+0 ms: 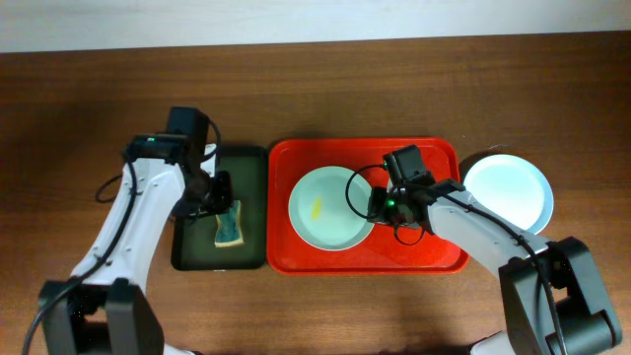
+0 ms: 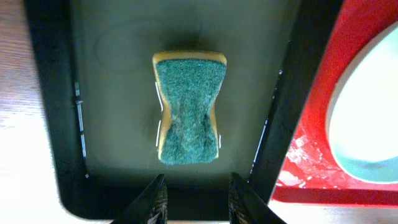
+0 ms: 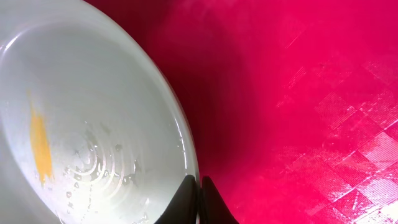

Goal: Clean dirty plates on tray and stack at the side
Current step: 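Grasp the sponge in the black tray with the left gripper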

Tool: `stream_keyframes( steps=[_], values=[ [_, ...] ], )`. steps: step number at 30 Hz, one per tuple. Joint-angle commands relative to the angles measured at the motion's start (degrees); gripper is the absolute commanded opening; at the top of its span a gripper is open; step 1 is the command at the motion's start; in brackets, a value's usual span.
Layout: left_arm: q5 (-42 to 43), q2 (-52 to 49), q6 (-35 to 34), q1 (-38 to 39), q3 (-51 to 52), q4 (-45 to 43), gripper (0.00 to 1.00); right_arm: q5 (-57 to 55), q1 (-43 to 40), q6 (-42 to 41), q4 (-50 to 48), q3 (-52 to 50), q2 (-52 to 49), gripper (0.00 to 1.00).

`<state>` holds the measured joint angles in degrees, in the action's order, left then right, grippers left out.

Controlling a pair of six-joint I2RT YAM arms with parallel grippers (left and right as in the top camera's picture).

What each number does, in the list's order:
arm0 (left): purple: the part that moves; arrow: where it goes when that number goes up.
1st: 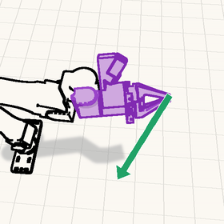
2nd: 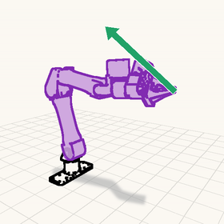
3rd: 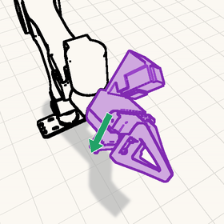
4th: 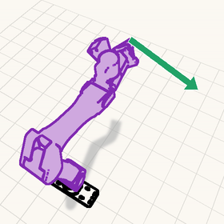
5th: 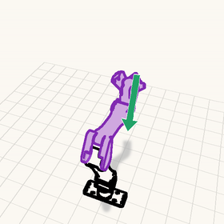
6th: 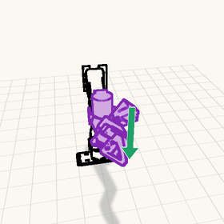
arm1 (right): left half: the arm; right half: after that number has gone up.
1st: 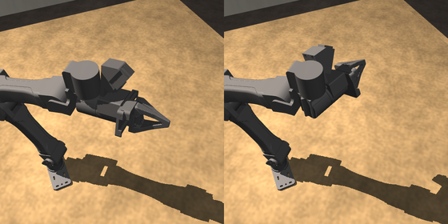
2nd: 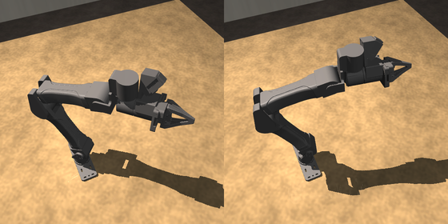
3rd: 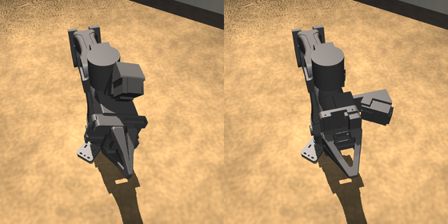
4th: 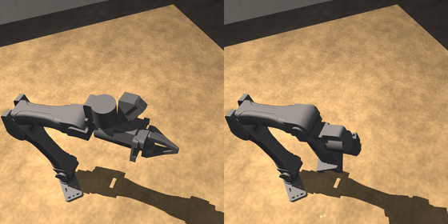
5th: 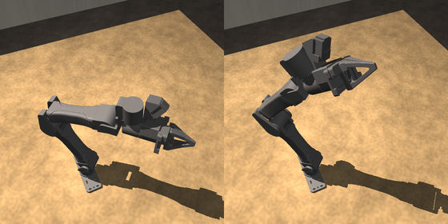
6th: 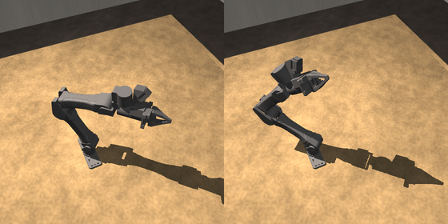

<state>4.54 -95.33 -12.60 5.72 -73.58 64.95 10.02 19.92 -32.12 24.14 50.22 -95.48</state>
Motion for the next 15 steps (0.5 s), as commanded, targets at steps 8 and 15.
stream_keyframes(
  steps=[8, 15],
  values=[
    [-2.91, -7.74, -2.08, 1.81, 1.46, -2.73, 0.31, -0.35, 0.33, 0.15, 0.04, -0.57, -0.52, 0.05],
    [-3.45, -12.04, -2.32, 1.79, 2.32, -4.33, 0.27, -0.35, 0.33, 0.15, 0.04, -0.57, -0.52, 0.05]
  ],
)
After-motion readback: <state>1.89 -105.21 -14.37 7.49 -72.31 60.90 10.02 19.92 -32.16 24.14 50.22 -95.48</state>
